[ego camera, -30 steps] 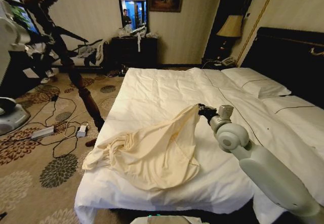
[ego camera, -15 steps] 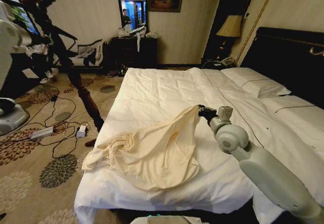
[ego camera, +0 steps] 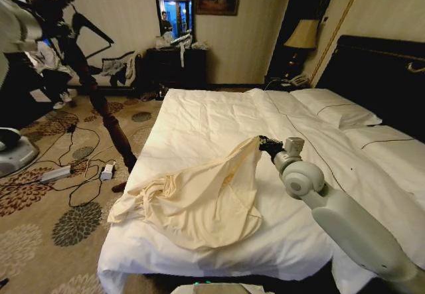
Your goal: Pick up the clothes from the bed and hang them on the clothes hanger.
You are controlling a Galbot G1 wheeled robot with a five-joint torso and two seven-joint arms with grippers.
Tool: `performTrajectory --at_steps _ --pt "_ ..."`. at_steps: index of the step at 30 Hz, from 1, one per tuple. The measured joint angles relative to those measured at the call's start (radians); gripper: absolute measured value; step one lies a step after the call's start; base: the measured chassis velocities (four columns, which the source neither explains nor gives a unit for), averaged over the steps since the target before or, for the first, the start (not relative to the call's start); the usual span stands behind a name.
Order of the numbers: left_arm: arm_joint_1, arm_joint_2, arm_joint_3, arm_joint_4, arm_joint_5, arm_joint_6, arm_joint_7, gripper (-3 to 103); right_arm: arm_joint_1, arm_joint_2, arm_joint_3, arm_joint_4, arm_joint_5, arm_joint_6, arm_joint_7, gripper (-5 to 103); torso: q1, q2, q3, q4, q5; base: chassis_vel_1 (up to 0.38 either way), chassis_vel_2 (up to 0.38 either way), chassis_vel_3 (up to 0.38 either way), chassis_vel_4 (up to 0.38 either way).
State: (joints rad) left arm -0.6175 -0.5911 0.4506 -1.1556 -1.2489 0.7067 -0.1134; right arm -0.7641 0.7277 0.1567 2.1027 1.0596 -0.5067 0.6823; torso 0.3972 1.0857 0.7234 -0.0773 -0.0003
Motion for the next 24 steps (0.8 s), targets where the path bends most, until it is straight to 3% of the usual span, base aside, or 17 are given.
performTrajectory --at_steps 8,10,13,17,19,21,22,24 --pt "0.069 0.051 -0.053 -0.11 -0.027 0.007 -0.019 13 -0.002 -0.002 0.0 0.002 0.002 0.0 0.002 0 0.0 0.0 0.0 -0.0012 0.0006 0.0 0.0 0.0 0.0" --pt "0.143 0.102 -0.109 -0.2 -0.044 0.01 -0.027 13 -0.005 -0.001 0.0 0.0 -0.001 0.0 0.002 0 0.0 0.0 0.0 0.0001 0.0003 0.0 0.0 0.0 0.0" --pt "0.208 0.146 -0.146 -0.269 -0.053 0.01 -0.024 13 -0.005 0.002 -0.001 -0.004 -0.003 0.0 0.003 0 0.0 0.0 0.0 -0.0003 0.0003 0.0 0.0 0.0 0.0" --pt "0.397 0.231 -0.285 -0.395 -0.067 -0.006 -0.005 13 -0.005 0.004 -0.003 -0.013 -0.012 0.0 0.003 0 0.0 0.0 0.0 -0.0011 0.0 0.0 0.0 0.0 0.0" --pt "0.643 0.307 -0.457 -0.501 -0.047 -0.065 0.055 13 -0.014 0.004 -0.003 -0.019 -0.019 0.0 0.001 0 0.0 0.0 0.0 0.0005 0.0009 0.0 0.0 0.0 0.0" --pt "0.78 0.35 -0.496 -0.56 -0.04 -0.115 0.093 13 -0.021 0.001 -0.003 -0.023 -0.022 0.0 -0.002 0 0.0 0.0 0.0 0.0009 -0.0006 0.0 0.0 0.0 0.0" --pt "0.78 0.35 -0.496 -0.56 -0.04 -0.115 0.093 13 -0.021 0.001 -0.003 -0.023 -0.022 0.0 -0.002 0 0.0 0.0 0.0 0.0009 -0.0006 0.0 0.0 0.0 0.0" --pt "0.912 0.387 -0.511 -0.635 -0.048 -0.225 0.143 13 -0.022 0.0 -0.002 -0.029 -0.024 0.0 -0.005 0 0.0 0.0 0.0 -0.0009 0.0 0.0 0.0 0.0 0.0"
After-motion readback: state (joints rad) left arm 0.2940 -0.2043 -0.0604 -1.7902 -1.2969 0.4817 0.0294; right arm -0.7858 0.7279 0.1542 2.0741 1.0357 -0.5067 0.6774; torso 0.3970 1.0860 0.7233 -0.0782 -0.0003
